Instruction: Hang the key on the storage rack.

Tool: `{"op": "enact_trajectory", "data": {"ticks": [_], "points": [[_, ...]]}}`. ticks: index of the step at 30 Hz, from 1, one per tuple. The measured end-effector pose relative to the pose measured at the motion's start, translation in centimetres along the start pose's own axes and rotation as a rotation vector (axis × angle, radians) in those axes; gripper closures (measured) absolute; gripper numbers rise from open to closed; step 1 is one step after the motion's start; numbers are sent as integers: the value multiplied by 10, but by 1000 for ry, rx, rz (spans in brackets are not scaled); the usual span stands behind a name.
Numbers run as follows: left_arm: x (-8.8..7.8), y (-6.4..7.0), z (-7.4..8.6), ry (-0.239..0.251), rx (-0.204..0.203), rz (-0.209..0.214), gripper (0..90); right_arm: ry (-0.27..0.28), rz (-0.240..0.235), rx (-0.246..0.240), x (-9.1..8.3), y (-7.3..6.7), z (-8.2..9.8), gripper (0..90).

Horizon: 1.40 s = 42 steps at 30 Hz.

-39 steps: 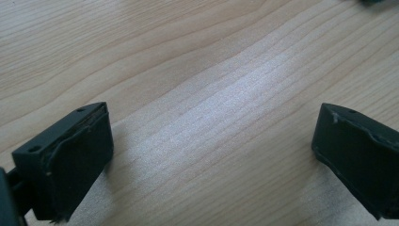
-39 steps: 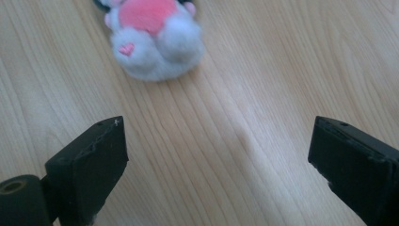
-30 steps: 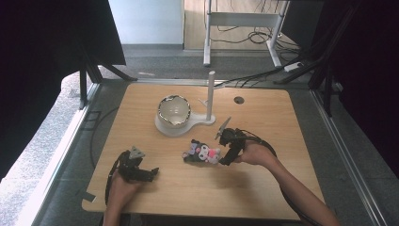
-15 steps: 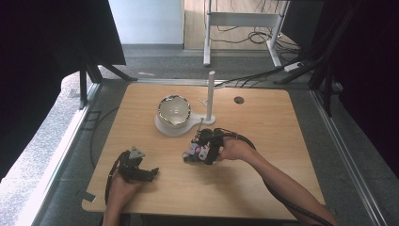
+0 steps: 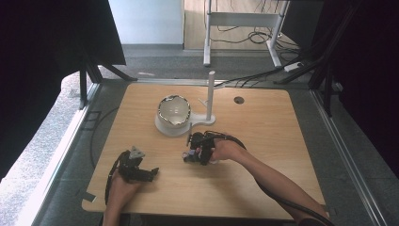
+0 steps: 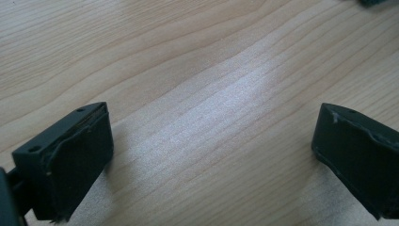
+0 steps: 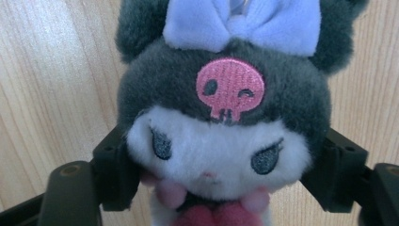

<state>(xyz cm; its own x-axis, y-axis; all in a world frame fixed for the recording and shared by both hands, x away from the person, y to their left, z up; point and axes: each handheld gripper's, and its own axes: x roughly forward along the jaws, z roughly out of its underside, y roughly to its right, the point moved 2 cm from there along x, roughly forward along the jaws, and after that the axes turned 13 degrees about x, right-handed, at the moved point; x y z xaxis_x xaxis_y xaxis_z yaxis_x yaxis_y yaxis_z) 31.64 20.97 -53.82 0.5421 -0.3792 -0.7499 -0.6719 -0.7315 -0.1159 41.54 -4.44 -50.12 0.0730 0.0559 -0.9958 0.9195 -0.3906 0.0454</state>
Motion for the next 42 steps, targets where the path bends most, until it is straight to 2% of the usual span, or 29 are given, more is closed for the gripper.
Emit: {"op": "enact_trajectory", "data": {"ticks": [2, 3, 4, 8, 9, 11, 16, 20, 28, 32, 37, 38, 42], "points": [[0, 0, 0, 0, 0, 0, 0, -12, 9, -9, -2, 0, 1, 286], [0, 0, 0, 0, 0, -1, 0, -20, 14, 2, -3, -1, 1, 287], [0, 0, 0, 0, 0, -1, 0, -17, 18, -15, -4, 0, 2, 289], [0, 0, 0, 0, -1, -1, 0, -24, 8, -14, -12, 1, 6, 292], [0, 0, 0, 0, 0, -1, 0, -13, 7, -32, -15, 2, 7, 292], [0, 0, 0, 0, -2, -1, 0, -18, 5, -23, -18, 2, 8, 292], [0, 0, 0, 0, -2, -2, 0, -23, 2, -77, -29, 3, 15, 291], [0, 0, 0, 0, 1, -3, 0, -35, -1, -94, -36, 5, 19, 291], [0, 0, 0, 0, 1, -2, 0, -38, 3, -89, -56, 11, 26, 292], [0, 0, 0, 2, -2, -4, 0, -40, 24, -80, -70, 19, 32, 292], [0, 0, 0, 3, -2, -3, 0, -39, 16, -74, -80, 26, 38, 292], [0, 0, 0, 3, -2, -3, 0, -37, 17, -80, -85, 30, 40, 292], [0, 0, 0, 3, -3, -3, 0, -43, 37, -59, -94, 37, 45, 292]]}}
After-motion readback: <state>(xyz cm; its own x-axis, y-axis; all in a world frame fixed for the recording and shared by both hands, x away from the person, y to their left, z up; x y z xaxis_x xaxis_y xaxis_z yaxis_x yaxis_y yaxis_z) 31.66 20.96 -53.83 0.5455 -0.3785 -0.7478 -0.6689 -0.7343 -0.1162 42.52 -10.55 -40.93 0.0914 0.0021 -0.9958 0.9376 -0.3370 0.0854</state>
